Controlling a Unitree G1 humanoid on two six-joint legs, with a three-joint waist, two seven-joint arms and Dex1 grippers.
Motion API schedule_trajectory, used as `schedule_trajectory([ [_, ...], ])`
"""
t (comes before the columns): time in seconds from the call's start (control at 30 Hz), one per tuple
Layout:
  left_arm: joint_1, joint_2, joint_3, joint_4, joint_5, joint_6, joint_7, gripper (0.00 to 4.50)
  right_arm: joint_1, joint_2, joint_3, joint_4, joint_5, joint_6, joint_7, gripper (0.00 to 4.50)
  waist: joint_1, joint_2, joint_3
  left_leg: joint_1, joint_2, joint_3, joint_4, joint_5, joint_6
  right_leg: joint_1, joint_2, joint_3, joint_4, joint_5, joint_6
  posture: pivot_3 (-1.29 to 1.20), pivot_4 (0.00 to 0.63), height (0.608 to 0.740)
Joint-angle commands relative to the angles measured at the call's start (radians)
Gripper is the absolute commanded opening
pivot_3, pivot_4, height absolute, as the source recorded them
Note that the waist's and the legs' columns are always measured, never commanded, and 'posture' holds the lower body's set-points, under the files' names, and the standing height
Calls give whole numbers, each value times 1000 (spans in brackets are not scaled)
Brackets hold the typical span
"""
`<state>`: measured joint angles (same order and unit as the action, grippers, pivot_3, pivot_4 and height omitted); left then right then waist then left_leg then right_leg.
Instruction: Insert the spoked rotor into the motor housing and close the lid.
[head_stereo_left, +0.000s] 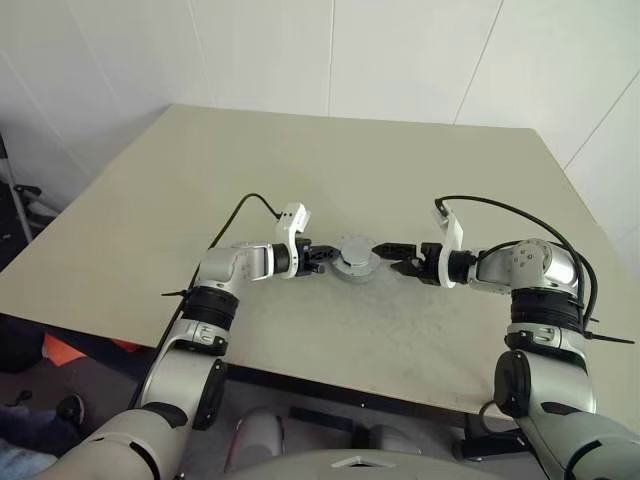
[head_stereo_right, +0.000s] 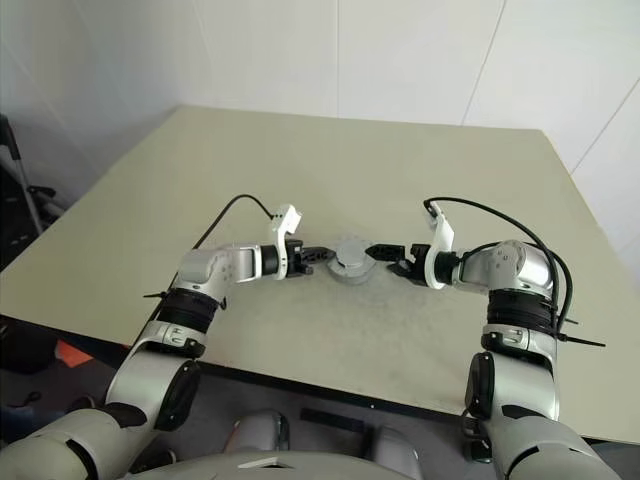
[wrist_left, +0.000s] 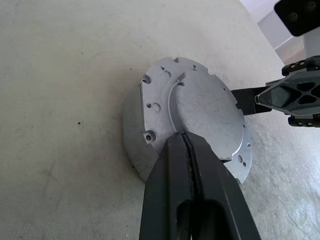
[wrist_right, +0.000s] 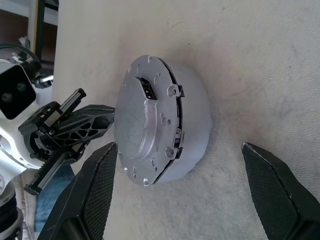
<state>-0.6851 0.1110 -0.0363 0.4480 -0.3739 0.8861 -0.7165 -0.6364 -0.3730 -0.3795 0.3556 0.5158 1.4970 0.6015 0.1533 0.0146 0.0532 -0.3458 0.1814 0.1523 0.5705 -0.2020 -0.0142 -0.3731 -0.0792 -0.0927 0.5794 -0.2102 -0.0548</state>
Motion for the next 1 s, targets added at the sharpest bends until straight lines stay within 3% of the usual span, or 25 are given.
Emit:
schedule_trajectory([
  [0.03, 16, 2, -28, 0, 7, 24, 1, 0, 9, 65, -4, -23, 42, 27, -20, 4469, -3, 0, 0, 0, 0, 0, 0, 0, 0, 0, 0, 0, 0, 0, 0, 0, 0, 740],
  [0.3, 14, 8, -30, -2, 9, 19, 6, 0, -34, 226, -65, 23, 44, -73, -100, 4469, -20, 0, 0, 4, 0, 0, -4, 3, -5, 1, 0, 1, 2, 0, 0, 0, 0, 740],
  [0.47, 15, 12, -32, -3, 12, 18, 9, 0, -66, 274, -77, 80, 51, -135, -124, 4469, -36, 0, 0, 13, -1, 0, -9, 7, -11, 4, 0, 1, 0, 0, 0, 0, 0, 740],
  [1.0, 10, 8, -27, 4, 27, 11, 12, 0, -95, 389, -56, 111, 82, -180, -139, 4469, -60, 0, 0, 13, 0, 1, -12, 7, -11, 4, 1, 1, -3, 0, 0, 0, 0, 740],
])
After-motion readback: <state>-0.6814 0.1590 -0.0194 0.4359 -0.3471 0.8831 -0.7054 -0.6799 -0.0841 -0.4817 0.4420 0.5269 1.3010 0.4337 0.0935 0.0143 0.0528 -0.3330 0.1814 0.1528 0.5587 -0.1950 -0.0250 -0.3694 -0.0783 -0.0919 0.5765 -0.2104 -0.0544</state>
